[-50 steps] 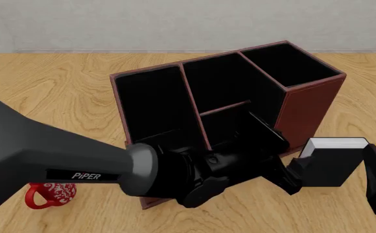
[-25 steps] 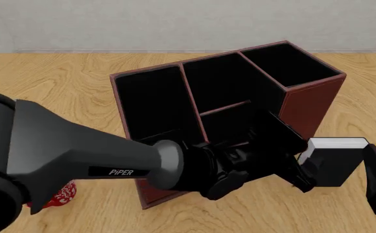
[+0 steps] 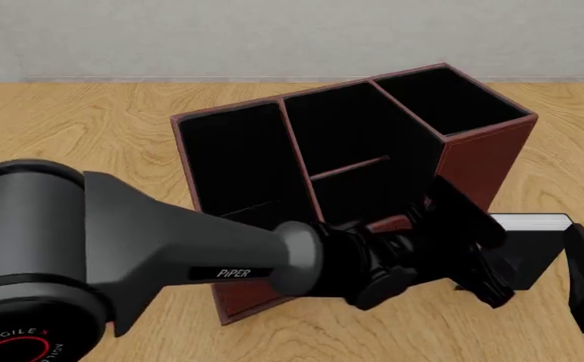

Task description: Pick up the book and place it in the back compartment of the caddy.

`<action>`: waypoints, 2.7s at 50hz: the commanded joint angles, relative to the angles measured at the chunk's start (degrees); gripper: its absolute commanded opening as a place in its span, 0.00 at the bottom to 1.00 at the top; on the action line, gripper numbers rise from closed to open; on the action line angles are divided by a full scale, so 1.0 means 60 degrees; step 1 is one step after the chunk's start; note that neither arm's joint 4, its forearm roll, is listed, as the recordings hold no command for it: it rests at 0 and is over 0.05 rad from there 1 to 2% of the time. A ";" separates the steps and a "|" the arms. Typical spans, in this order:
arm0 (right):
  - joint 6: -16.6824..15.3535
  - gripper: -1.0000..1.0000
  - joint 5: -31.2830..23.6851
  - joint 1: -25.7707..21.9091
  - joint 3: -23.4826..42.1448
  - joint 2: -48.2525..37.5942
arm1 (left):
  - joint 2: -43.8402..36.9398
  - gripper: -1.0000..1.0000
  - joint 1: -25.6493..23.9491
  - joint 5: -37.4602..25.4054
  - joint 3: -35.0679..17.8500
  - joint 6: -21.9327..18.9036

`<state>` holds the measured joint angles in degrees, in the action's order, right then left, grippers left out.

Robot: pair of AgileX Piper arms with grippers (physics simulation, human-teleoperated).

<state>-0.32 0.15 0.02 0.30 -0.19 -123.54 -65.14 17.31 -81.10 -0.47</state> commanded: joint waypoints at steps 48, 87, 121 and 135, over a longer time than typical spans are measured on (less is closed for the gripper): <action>-0.0002 1.00 0.0029 -0.0005 -0.0019 -0.0009 | -0.0103 0.00 0.0066 0.0134 -0.0112 -0.0404; -0.0004 1.00 0.0020 -0.0005 -0.0016 -0.0002 | 0.2030 0.00 0.0103 0.2165 0.3223 -0.0804; 0.0000 1.00 0.0020 -0.0007 -0.0017 -0.0003 | 0.3558 0.00 0.0207 0.2869 0.5239 -0.0818; 0.0001 1.00 0.0021 -0.0005 -0.0017 -0.0002 | 0.4550 0.00 0.0314 0.2897 0.6066 -0.0798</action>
<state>-0.33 0.27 -0.02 0.20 -0.21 -100.65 -63.81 34.33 -47.38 -4.04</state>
